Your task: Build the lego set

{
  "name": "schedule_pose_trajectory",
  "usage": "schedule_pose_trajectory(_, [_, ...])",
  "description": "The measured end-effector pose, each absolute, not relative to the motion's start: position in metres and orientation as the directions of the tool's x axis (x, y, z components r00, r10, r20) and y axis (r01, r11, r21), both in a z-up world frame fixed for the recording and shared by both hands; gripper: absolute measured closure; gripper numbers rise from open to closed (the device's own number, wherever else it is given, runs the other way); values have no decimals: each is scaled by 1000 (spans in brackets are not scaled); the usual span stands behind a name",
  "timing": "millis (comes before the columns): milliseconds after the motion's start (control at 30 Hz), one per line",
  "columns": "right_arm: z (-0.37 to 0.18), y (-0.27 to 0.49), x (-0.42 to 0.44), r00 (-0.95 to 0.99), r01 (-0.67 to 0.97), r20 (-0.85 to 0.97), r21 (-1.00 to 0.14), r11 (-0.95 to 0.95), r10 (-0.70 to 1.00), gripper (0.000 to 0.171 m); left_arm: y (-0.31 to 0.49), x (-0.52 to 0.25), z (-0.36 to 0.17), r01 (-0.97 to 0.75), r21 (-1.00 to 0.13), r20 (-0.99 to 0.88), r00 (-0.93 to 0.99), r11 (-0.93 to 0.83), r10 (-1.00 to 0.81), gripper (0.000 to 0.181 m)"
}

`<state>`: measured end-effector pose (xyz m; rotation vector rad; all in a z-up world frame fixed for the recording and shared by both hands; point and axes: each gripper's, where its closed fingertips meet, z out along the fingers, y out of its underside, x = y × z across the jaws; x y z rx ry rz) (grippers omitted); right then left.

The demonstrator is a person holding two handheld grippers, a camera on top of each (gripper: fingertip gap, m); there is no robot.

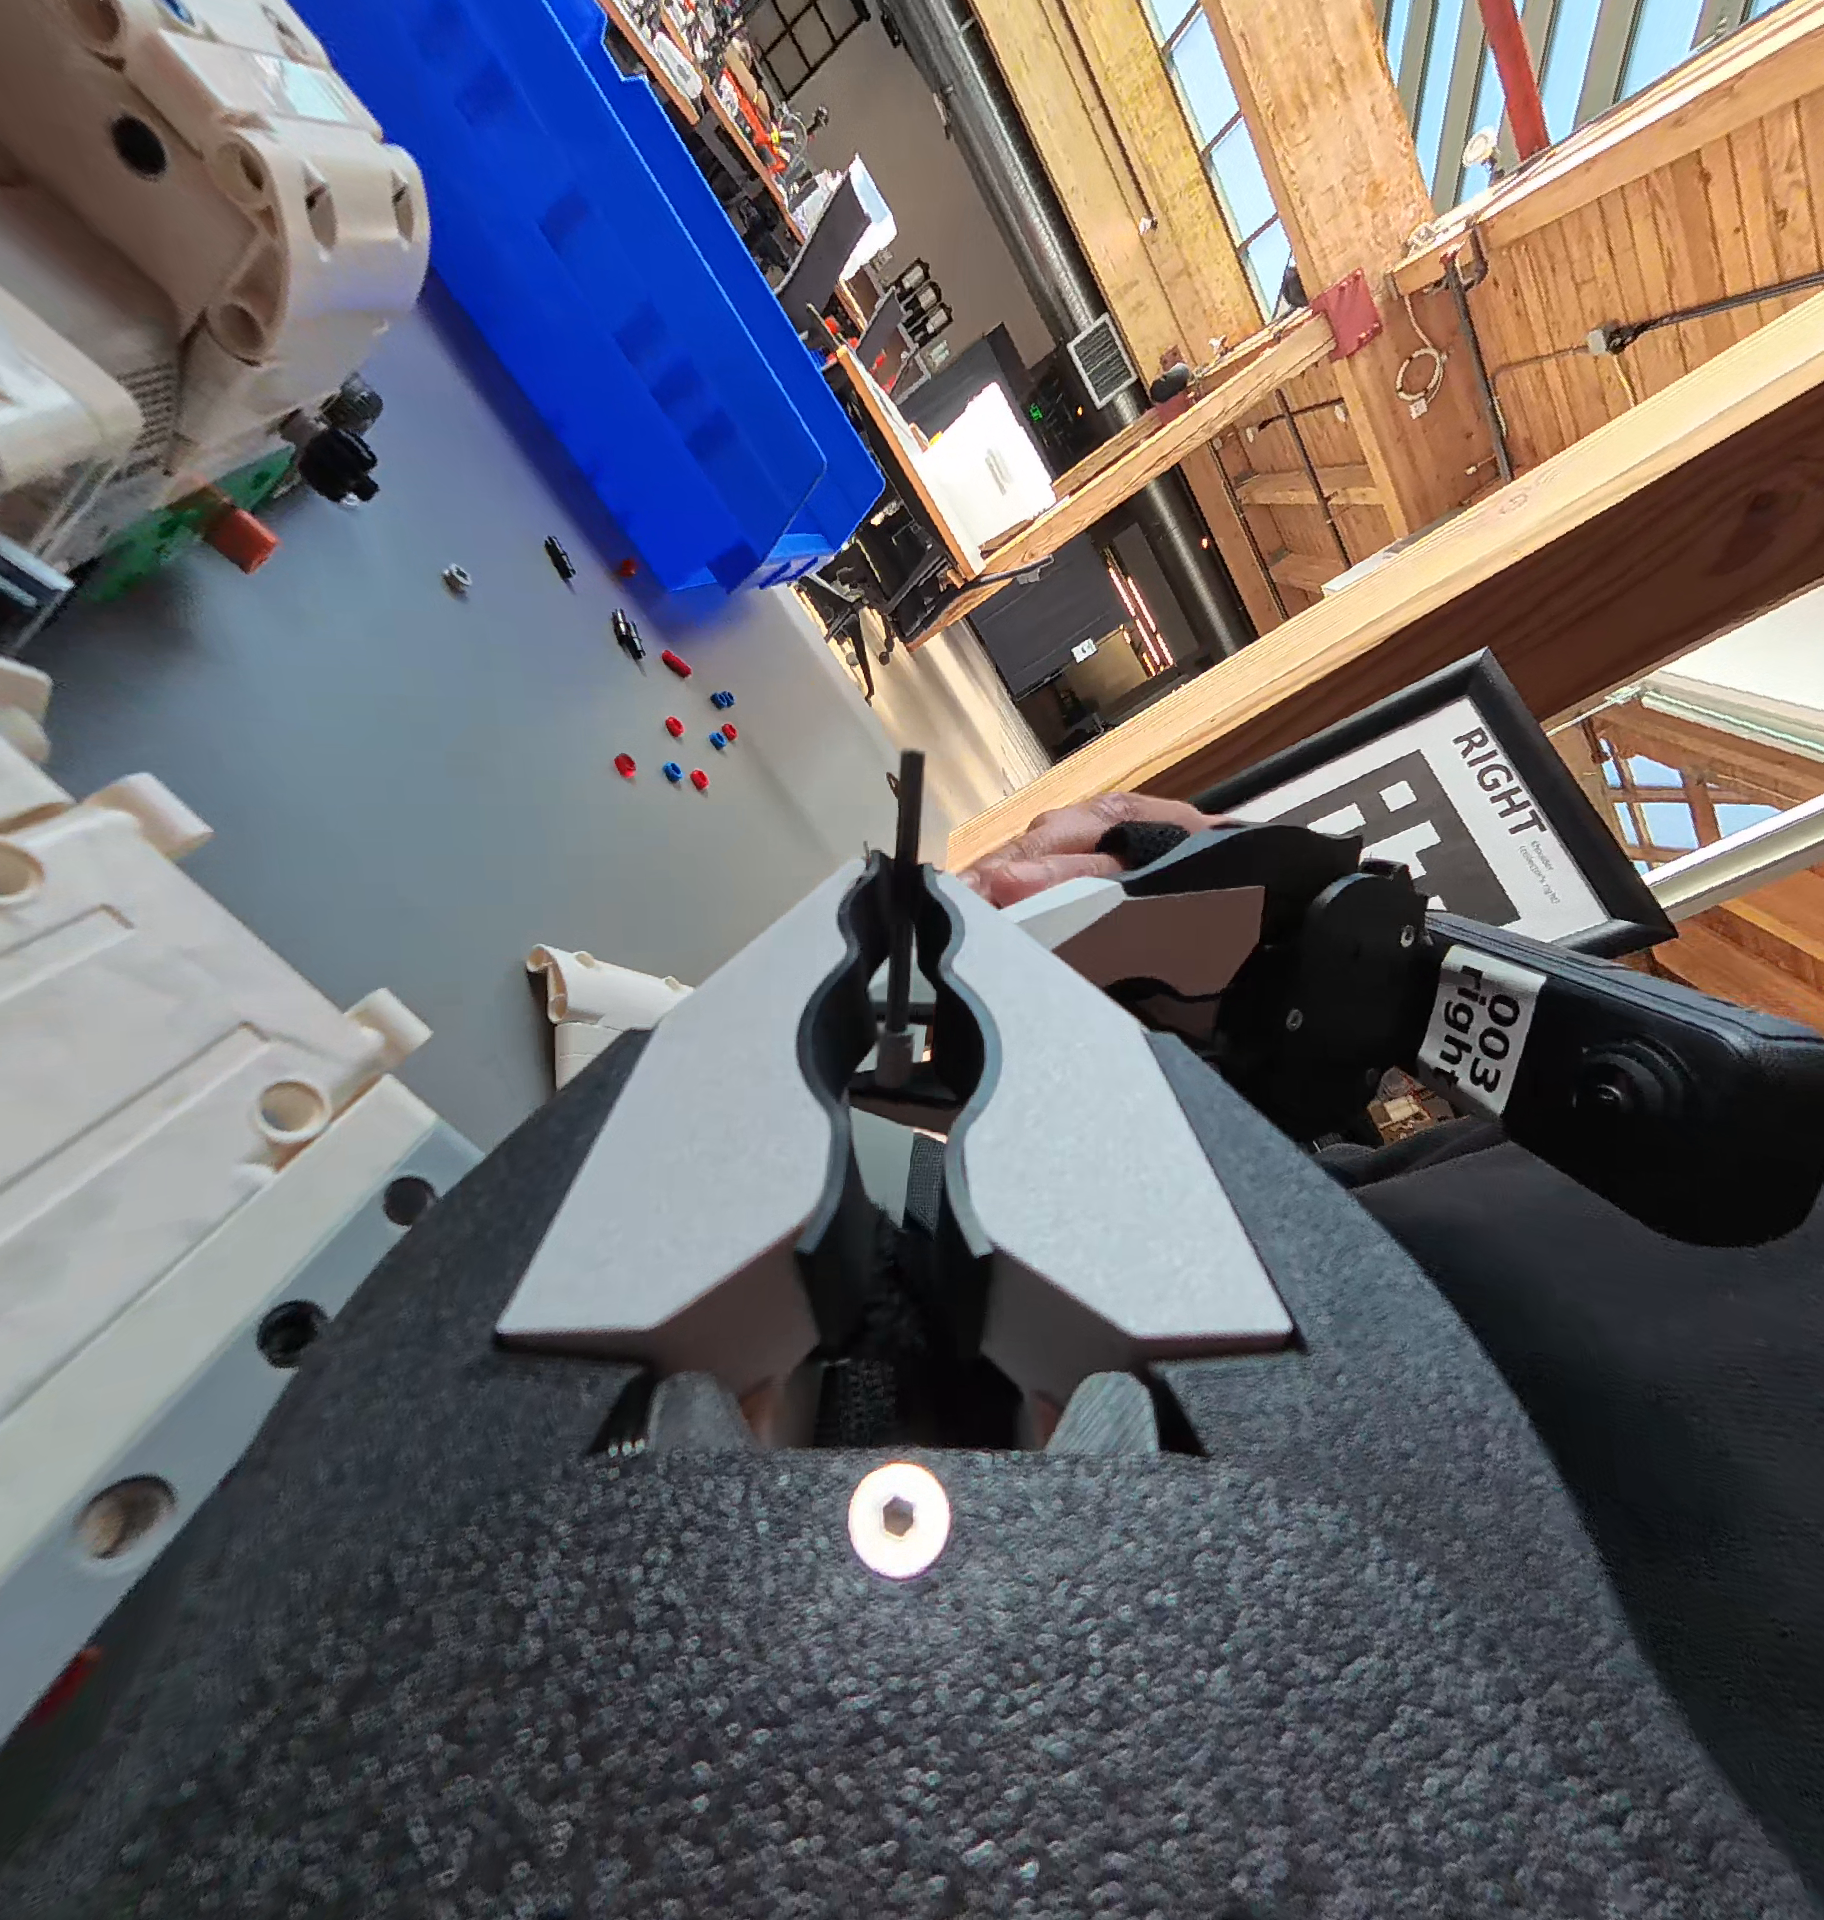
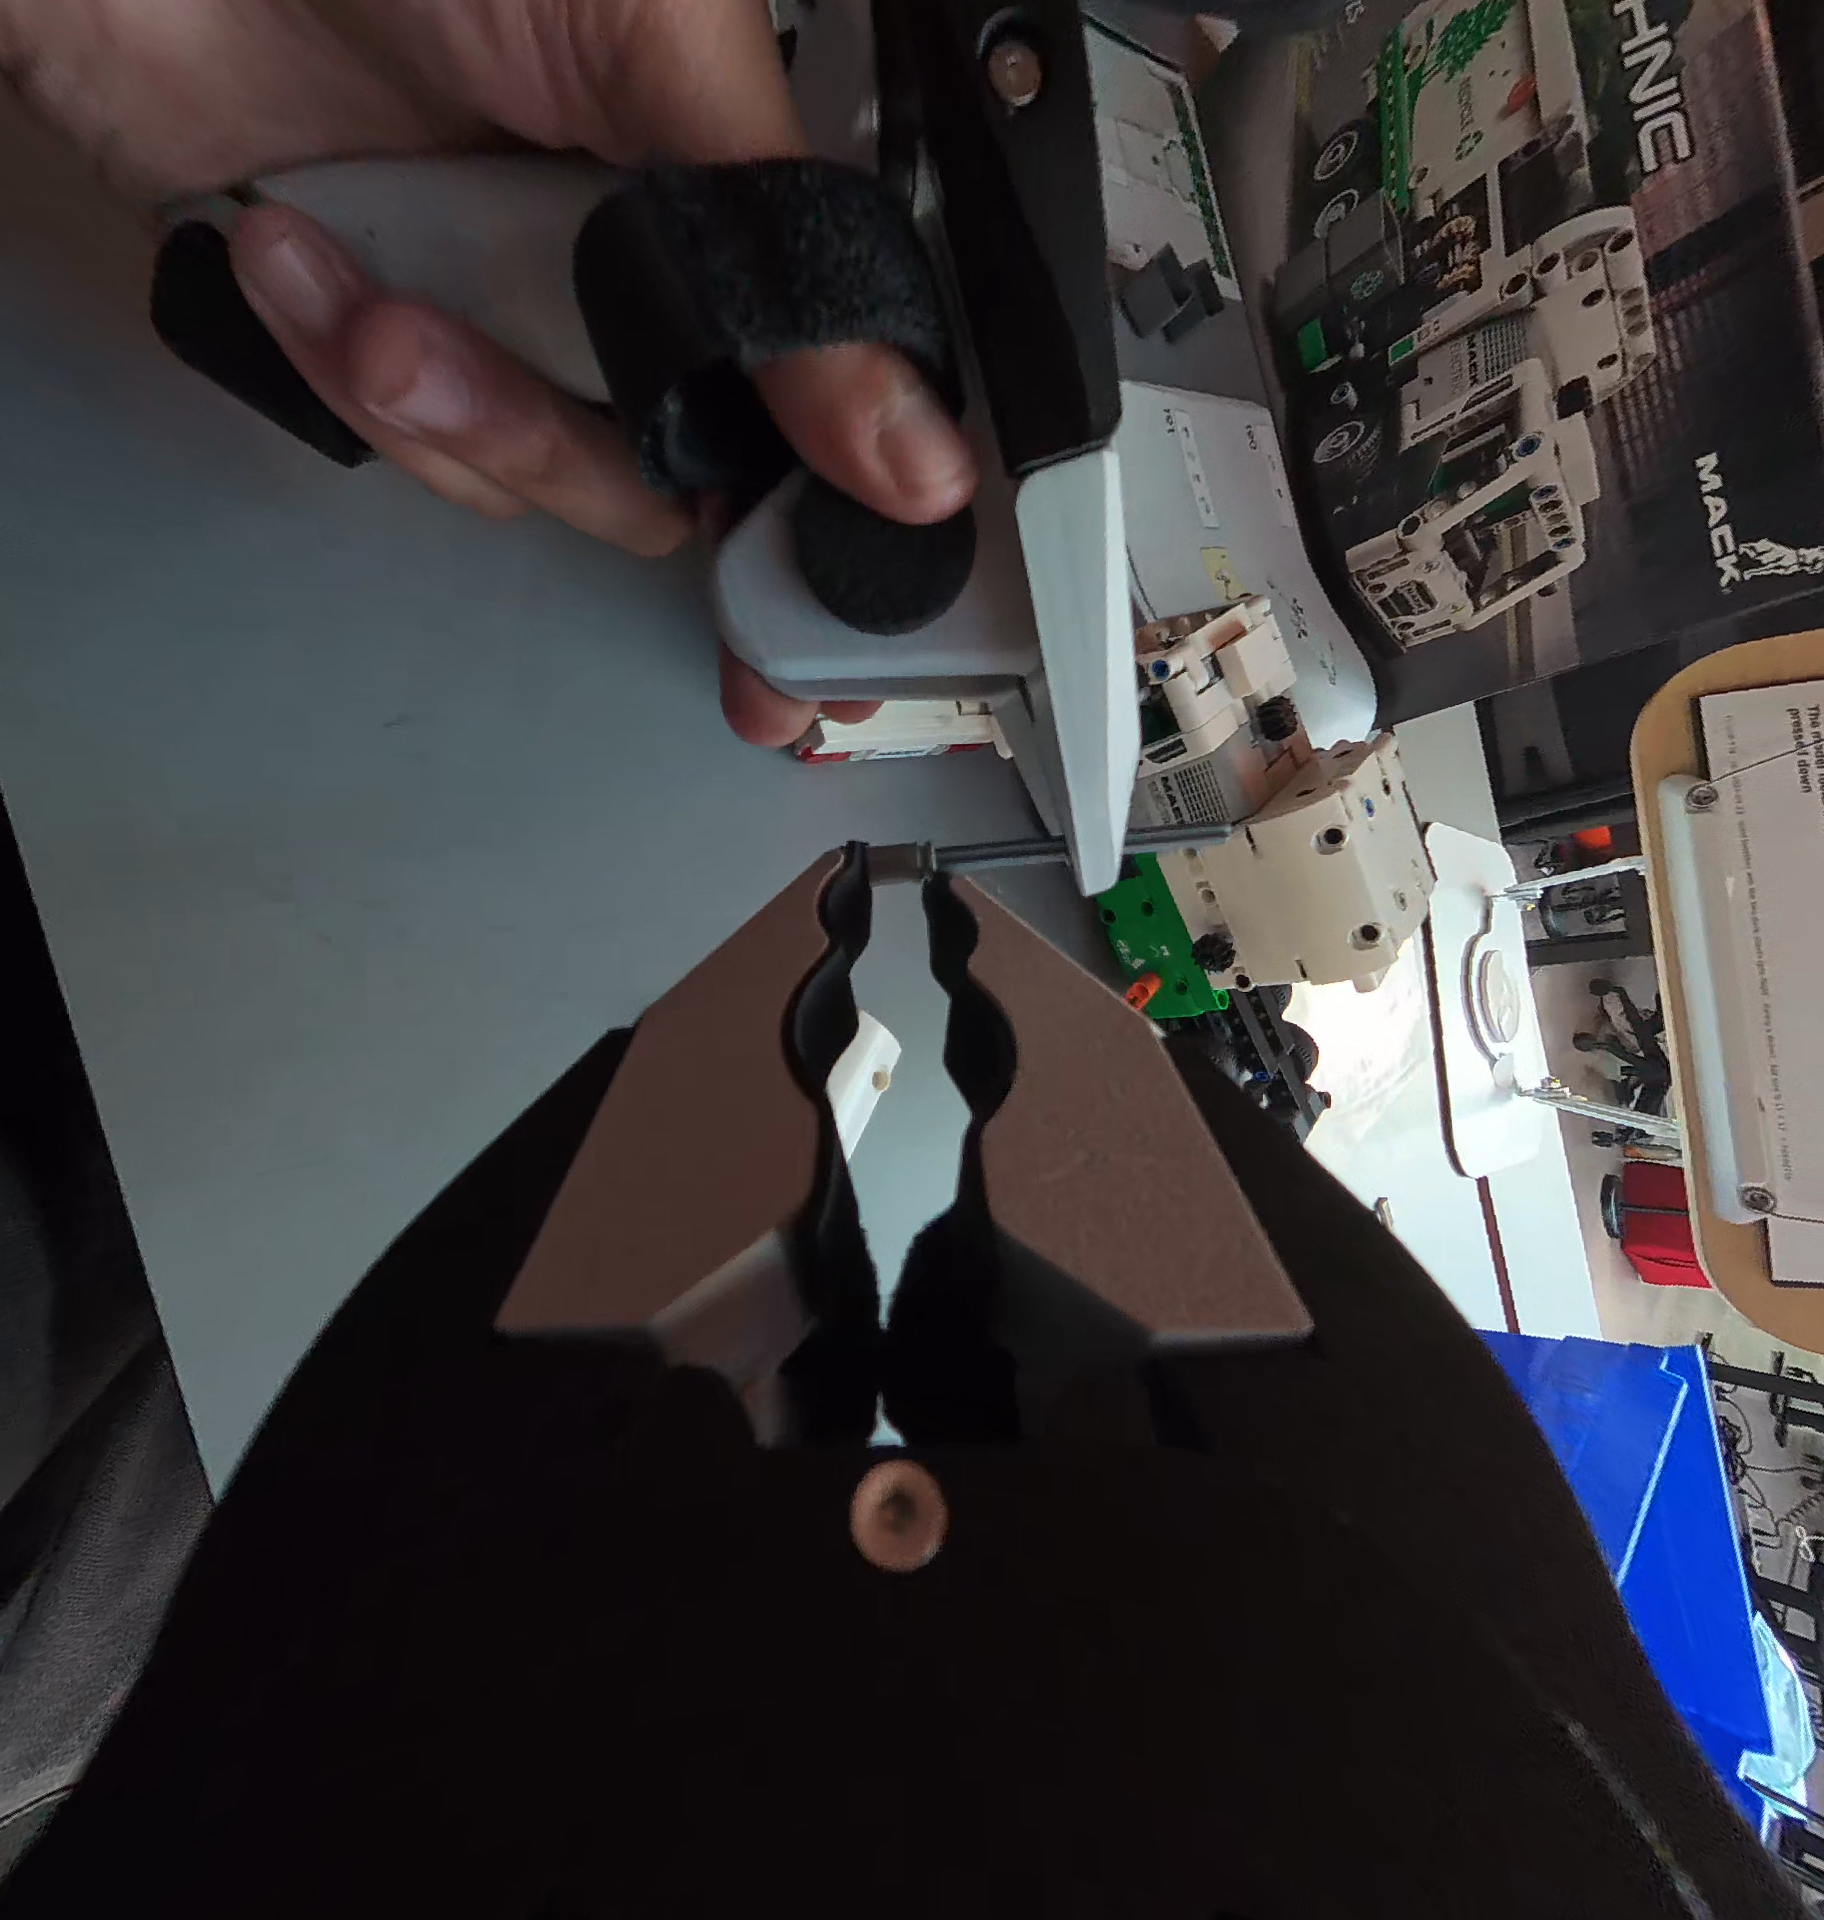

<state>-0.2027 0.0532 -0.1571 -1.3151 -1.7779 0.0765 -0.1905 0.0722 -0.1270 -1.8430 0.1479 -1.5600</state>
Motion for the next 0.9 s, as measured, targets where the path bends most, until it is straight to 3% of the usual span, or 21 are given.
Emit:
schedule_pose_trajectory(33, [-157,52,-203,-37,732,615,-520,440,788,162,72,-191,-127,340,-575,818,267,-744,-510,180])
schedule_pose_trajectory(200, [-158,53,-204,-46,732,625,-510,452,779,162,71,-192,-128,336,-591,806,284,-733,-519,180])
schedule_pose_trajectory(367, [-153,50,-207,55,653,483,-679,335,874,158,72,-195,-125,296,-653,755,324,-697,-570,180])
schedule_pose_trajectory(567, [-133,58,-195,152,368,-19,-927,-75,988,152,71,-197,-133,137,-787,589,456,-602,-667,181])
schedule_pose_trajectory(733, [-120,67,-196,69,173,-405,-895,-411,912,150,64,-188,-137,-77,-912,298,551,-403,-780,181])
schedule_pose_trajectory(900, [-121,68,-200,43,130,-434,-891,-436,900,168,64,-185,-142,-160,-924,188,597,-346,-780,180])
